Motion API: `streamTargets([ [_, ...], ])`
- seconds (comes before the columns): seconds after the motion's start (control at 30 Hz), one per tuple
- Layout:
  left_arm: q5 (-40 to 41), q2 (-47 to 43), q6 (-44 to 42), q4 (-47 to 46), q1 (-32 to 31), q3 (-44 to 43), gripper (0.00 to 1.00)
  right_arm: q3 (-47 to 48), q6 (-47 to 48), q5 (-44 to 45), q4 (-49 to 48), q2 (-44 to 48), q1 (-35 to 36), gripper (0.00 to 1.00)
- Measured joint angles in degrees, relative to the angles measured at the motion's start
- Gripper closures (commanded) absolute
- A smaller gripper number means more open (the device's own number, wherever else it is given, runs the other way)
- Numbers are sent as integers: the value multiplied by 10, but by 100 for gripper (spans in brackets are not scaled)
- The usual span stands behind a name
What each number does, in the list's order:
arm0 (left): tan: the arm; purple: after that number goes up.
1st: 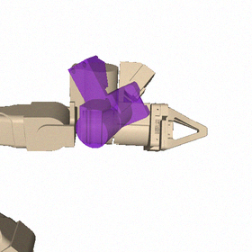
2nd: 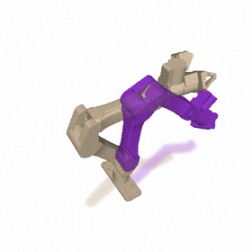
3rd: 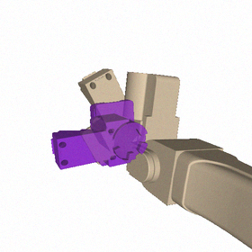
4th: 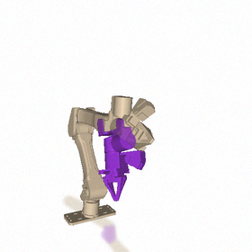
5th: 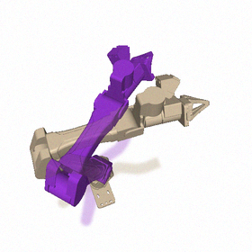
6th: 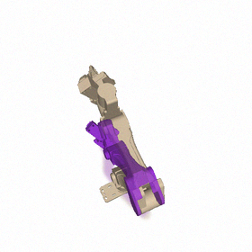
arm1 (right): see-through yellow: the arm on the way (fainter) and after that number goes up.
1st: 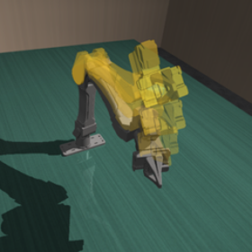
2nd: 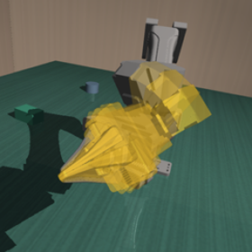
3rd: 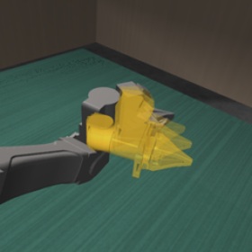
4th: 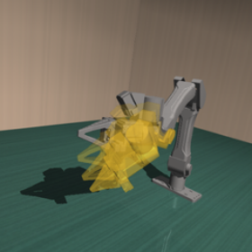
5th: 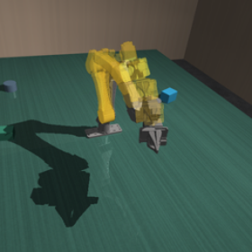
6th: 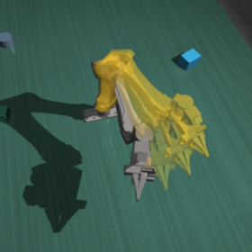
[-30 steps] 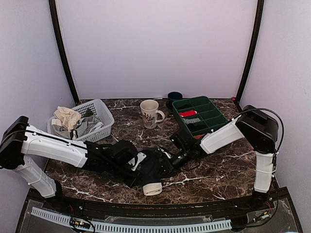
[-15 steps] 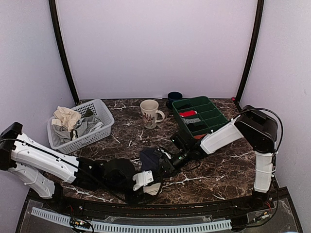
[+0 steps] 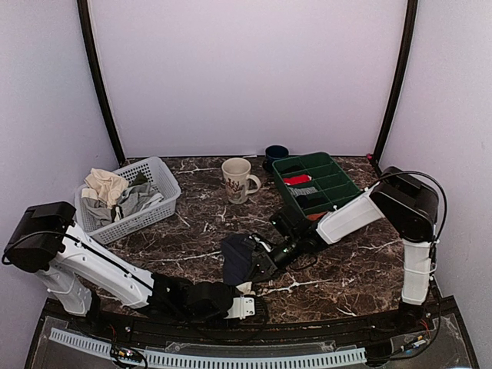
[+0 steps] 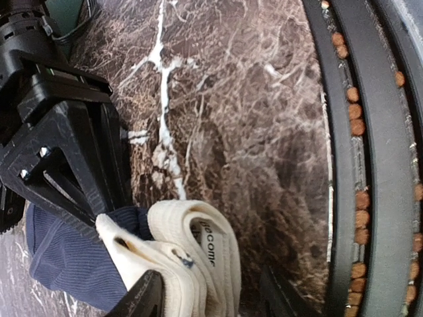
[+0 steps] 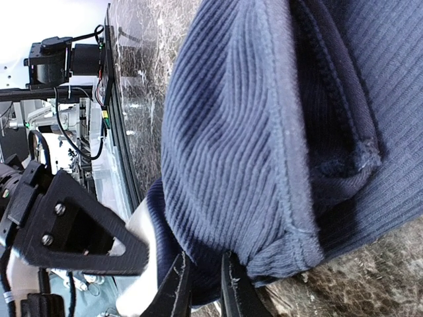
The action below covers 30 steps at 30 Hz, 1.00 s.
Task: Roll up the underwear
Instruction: Roll the underwear at the center of the board.
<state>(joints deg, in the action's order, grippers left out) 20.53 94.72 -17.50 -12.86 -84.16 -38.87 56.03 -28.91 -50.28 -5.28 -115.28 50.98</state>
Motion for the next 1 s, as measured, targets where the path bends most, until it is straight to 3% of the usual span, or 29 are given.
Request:
streamTargets([
  [0.13,22,9,-16,-12,0,3,57,3,10,1,7,0,0,84],
  [0.37,40,17,-12,-2,-1,0,94,13,21,-1,24,-4,-1,85],
  [0.43,35,16,-9,1,-1,-2,100,15,23,-1,29,-5,-1,84],
  [0.63,-14,2,18,55,19,-25,100,18,35,-2,34,-5,-1,83],
  [1.0,-272,-31,65,152,137,-81,100,29,57,-5,52,-9,-1,83],
])
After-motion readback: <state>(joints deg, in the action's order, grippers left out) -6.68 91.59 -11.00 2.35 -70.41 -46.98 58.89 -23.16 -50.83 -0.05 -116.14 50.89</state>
